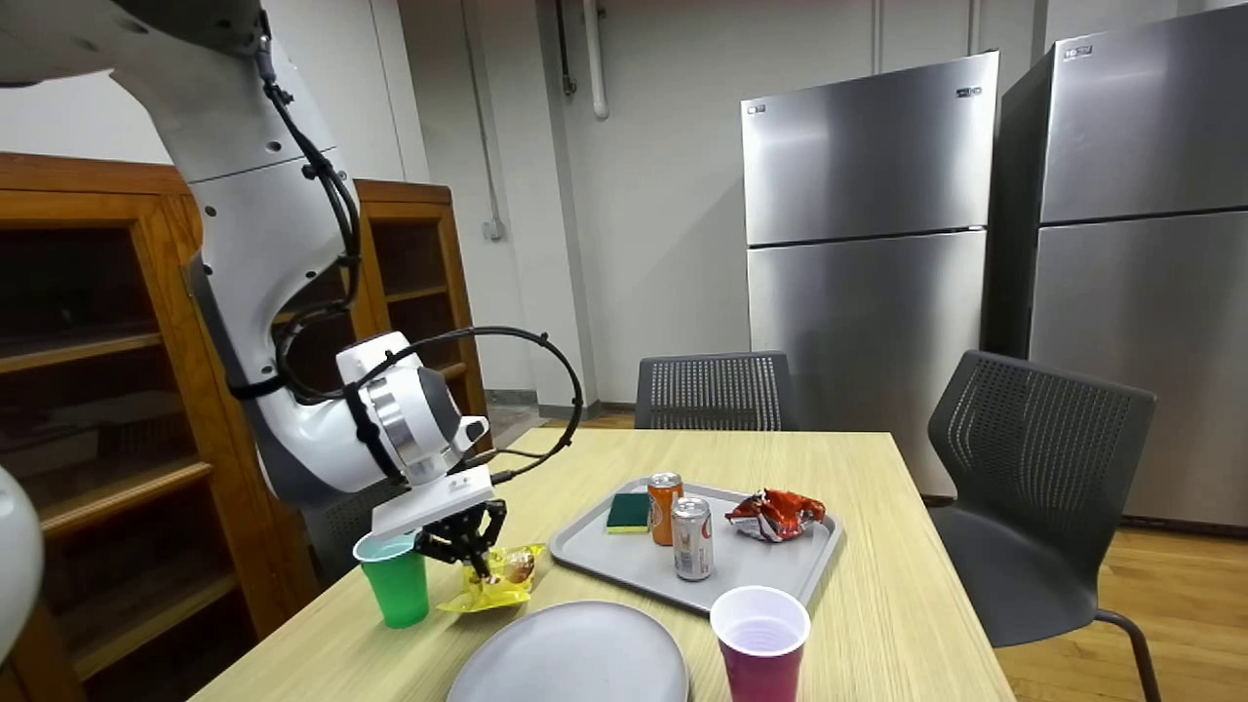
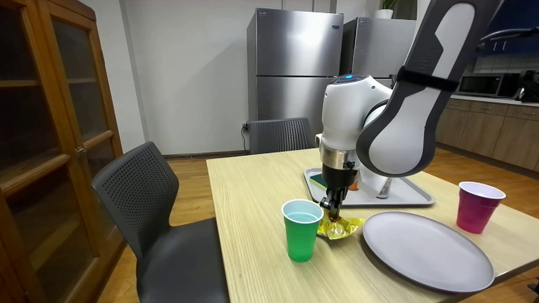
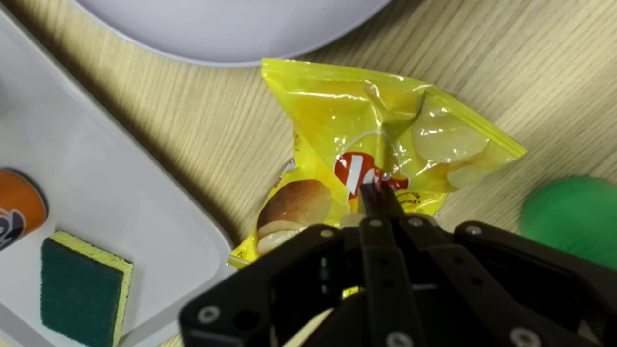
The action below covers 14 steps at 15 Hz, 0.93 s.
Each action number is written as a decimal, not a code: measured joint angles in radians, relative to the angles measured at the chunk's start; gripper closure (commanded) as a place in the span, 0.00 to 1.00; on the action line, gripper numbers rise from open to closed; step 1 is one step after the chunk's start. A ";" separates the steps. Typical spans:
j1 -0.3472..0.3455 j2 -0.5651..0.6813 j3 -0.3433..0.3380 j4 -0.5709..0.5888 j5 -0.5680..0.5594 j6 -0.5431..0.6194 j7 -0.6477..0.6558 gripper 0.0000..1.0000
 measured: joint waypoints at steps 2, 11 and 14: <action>0.001 0.000 -0.001 0.000 0.001 0.000 0.000 0.58; -0.009 -0.079 0.013 -0.045 0.039 -0.006 -0.002 0.00; -0.032 -0.140 0.028 -0.077 0.082 -0.023 -0.016 0.00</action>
